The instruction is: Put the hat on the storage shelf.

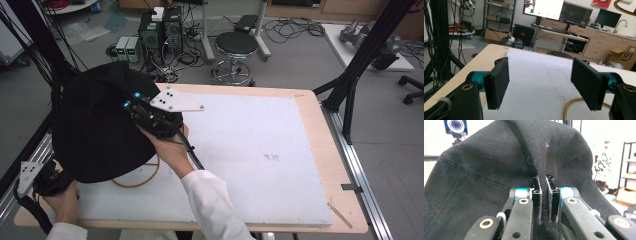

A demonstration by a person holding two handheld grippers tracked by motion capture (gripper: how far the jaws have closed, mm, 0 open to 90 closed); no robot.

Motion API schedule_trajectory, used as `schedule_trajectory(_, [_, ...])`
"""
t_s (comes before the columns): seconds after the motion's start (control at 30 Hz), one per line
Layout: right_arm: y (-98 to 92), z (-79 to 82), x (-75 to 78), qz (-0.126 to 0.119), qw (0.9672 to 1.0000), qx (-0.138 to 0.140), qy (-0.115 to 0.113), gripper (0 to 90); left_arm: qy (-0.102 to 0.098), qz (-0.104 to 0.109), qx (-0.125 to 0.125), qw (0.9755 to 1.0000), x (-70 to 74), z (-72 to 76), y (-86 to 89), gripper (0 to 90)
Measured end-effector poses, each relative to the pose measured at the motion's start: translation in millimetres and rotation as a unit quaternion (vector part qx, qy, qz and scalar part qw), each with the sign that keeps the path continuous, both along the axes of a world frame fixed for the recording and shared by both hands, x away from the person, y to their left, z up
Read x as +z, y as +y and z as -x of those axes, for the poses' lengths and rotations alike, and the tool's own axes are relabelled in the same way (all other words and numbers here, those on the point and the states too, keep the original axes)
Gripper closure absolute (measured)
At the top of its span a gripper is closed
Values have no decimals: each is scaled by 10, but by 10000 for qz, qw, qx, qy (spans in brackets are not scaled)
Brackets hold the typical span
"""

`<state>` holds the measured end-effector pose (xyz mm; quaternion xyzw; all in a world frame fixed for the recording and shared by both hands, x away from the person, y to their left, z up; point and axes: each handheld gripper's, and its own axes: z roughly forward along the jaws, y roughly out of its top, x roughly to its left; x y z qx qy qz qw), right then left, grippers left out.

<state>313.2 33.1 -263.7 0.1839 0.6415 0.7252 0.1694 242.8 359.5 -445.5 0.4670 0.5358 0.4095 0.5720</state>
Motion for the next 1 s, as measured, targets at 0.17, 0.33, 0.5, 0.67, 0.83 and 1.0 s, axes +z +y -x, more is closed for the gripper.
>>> schedule_trajectory(0.17, [51, 6, -65, 113, 9999, -74, 75, 860, -13, 45, 8, 10000, 0, 10, 5, 313])
schedule_trajectory(0.33, [48, 15, -145, 223, 9995, -120, 165, 858, 3, 52, -3, 10000, -4, 6, 3, 313])
schedule_trajectory(0.5, [53, 18, -176, 274, 9993, -130, 237, 855, 20, 46, -26, 10000, -5, 3, -4, 313])
schedule_trajectory(0.67, [56, 39, -180, 331, 9991, -38, 276, 843, 19, 38, -11, 10000, -7, 3, 1, 313])
schedule_trajectory(0.83, [42, -12, -218, 304, 9981, -61, 526, 804, 12, 31, 5, 10000, -4, 6, 1, 313])
schedule_trajectory(1.0, [51, -9, -230, 312, 9980, -7, 552, 765, 10, 29, -2, 10000, -3, 4, 0, 313])
